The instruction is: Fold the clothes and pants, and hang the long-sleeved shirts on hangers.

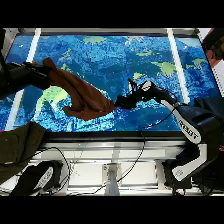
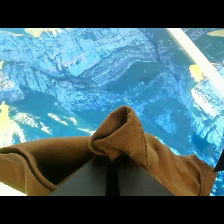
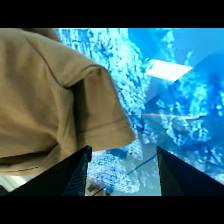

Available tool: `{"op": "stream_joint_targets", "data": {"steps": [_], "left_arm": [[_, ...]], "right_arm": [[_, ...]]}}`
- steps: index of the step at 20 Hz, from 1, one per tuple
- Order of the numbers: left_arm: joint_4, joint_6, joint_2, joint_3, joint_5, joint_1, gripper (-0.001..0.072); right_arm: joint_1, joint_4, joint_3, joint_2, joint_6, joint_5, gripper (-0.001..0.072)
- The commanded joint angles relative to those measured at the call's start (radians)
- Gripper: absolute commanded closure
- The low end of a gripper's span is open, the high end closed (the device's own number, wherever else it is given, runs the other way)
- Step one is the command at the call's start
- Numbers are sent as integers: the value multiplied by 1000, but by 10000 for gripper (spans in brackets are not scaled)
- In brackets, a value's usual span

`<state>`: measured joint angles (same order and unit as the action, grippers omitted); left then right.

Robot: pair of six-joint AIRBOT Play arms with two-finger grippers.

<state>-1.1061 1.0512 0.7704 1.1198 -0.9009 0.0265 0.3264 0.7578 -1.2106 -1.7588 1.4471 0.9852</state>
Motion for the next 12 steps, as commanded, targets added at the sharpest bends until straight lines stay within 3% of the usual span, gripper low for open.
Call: {"op": "stream_joint_targets", "data": {"steps": [1, 5, 8, 10, 12], "left_arm": [[0, 0, 1, 0, 0, -1, 679], [0, 0, 1, 0, 0, -1, 679], [0, 0, 1, 0, 0, -1, 679], [0, 0, 1, 0, 0, -1, 679], [-12, 0, 1, 0, 0, -1, 679]], "right_arm": [[11, -2, -9, -26, -3, 12, 234], [45, -1, -19, -27, -10, -40, 348], [47, 7, -37, -26, -20, -80, 645], [41, 9, -57, -26, -20, -90, 694], [35, 14, -87, -24, -27, -88, 693]]}}
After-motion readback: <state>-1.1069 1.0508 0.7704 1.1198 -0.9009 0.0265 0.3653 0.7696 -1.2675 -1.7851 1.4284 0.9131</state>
